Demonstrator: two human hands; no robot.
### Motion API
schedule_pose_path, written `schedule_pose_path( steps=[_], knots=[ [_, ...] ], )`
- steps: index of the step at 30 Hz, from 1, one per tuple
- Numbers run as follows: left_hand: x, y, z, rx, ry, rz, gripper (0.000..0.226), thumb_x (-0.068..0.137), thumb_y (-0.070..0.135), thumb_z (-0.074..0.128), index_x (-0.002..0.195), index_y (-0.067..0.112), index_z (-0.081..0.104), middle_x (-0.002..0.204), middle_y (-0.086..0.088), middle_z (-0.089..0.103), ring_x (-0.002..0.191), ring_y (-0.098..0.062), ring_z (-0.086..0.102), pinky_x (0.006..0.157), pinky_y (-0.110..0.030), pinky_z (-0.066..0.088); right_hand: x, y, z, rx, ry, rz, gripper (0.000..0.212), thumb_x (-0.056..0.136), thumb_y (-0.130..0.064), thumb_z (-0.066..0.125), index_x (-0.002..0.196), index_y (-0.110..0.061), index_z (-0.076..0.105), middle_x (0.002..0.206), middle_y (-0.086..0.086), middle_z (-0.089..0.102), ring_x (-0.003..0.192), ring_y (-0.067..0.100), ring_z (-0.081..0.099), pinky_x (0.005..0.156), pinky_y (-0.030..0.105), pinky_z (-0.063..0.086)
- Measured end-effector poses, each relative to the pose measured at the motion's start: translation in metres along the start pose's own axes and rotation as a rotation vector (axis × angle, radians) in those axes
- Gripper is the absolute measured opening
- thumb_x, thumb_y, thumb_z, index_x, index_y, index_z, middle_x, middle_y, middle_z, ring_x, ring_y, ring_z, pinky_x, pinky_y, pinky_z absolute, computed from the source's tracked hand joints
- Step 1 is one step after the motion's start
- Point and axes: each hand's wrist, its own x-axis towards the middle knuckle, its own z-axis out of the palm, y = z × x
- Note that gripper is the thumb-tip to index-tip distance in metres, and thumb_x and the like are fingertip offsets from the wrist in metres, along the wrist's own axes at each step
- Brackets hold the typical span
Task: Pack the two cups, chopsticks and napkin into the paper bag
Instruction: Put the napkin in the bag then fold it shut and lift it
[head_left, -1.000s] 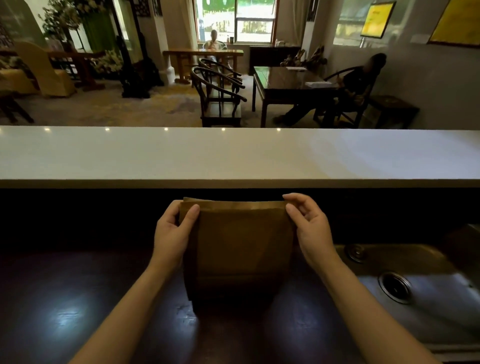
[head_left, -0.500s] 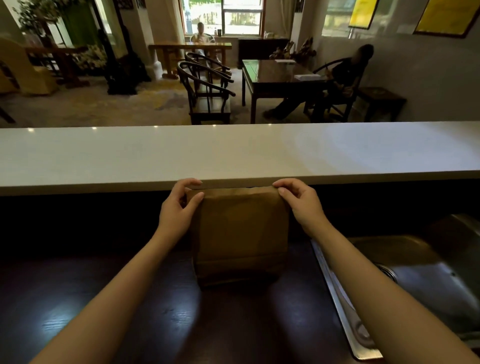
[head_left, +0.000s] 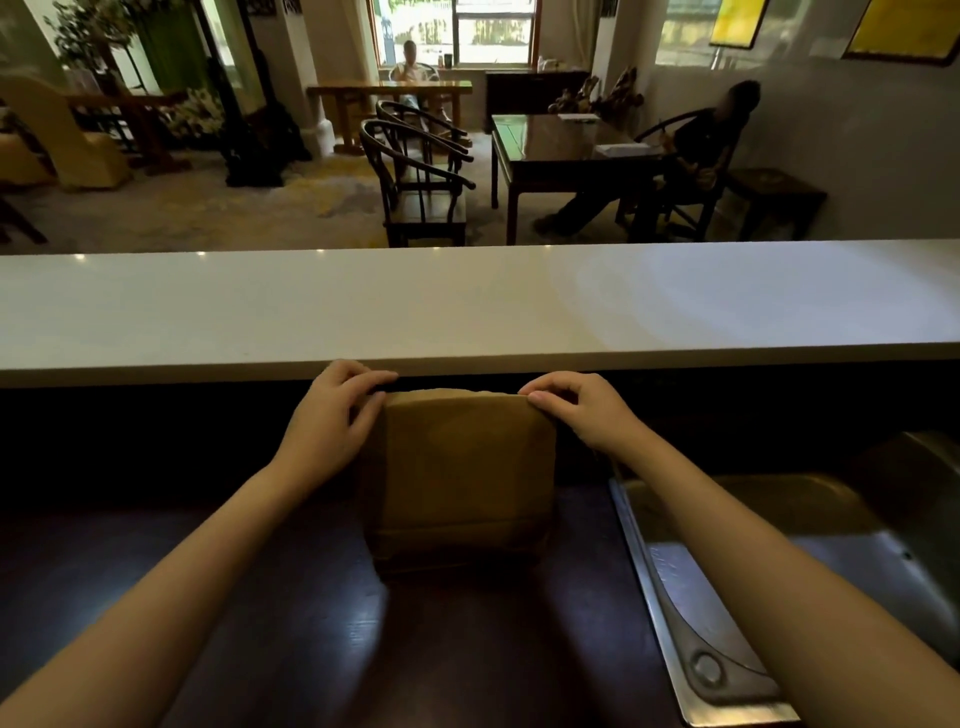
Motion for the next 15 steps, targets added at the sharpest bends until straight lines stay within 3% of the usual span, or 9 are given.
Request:
schedule_pose_path(
  steps=[2, 5, 9, 11, 15],
  knots=[
    [-0.002, 0.004, -0.004, 0.076, -0.058, 0.164, 0.033, 0.091, 0.018, 0.054, 0.124, 0.018, 0.056, 0.108, -0.007, 0.057, 0.093, -0.018, 0.056, 0.076, -0.031, 0.049, -0.002, 0.0, 0.0, 0.001, -0.004, 0.0, 0.016, 0.091, -0.019, 0.058, 0.1, -0.019, 0.071, 0.094, -0.01, 0.067, 0.09, -0.002, 0.058, 0.076, 0.009, 0.043],
    [-0.005, 0.006, -0.004, 0.168, -0.265, 0.235, 0.042, 0.089, 0.046, 0.046, 0.119, 0.019, 0.059, 0.11, -0.004, 0.063, 0.096, -0.019, 0.061, 0.077, -0.034, 0.053, -0.007, 0.002, 0.0, -0.033, -0.016, -0.024, 0.016, 0.092, -0.02, 0.057, 0.1, -0.02, 0.071, 0.095, -0.01, 0.067, 0.092, -0.002, 0.058, 0.077, 0.009, 0.043],
    [-0.001, 0.005, -0.005, -0.026, -0.308, 0.123, 0.01, 0.084, 0.022, 0.066, 0.093, 0.021, 0.069, 0.09, 0.007, 0.067, 0.087, -0.011, 0.063, 0.08, -0.031, 0.05, -0.014, 0.003, 0.001, -0.042, -0.051, -0.044, 0.015, 0.092, -0.02, 0.056, 0.098, -0.019, 0.07, 0.095, -0.006, 0.067, 0.089, 0.0, 0.058, 0.075, 0.011, 0.044],
    [0.004, 0.009, -0.009, -0.087, -0.351, 0.031, 0.009, 0.083, 0.021, 0.067, 0.08, 0.029, 0.067, 0.084, 0.012, 0.063, 0.082, -0.005, 0.059, 0.076, -0.024, 0.046, -0.015, 0.002, 0.001, -0.097, -0.06, -0.067, 0.015, 0.093, -0.02, 0.055, 0.096, -0.017, 0.07, 0.094, -0.001, 0.067, 0.087, 0.007, 0.058, 0.076, 0.019, 0.044],
    [0.01, 0.016, -0.011, -0.1, -0.404, -0.078, 0.004, 0.082, 0.023, 0.068, 0.083, 0.019, 0.07, 0.087, 0.0, 0.058, 0.083, -0.014, 0.057, 0.074, -0.022, 0.042, -0.011, -0.004, -0.001, -0.402, -0.077, -0.087, 0.023, 0.094, -0.033, 0.051, 0.104, -0.021, 0.069, 0.109, 0.003, 0.055, 0.107, 0.018, 0.041, 0.094, 0.034, 0.035]
  ],
)
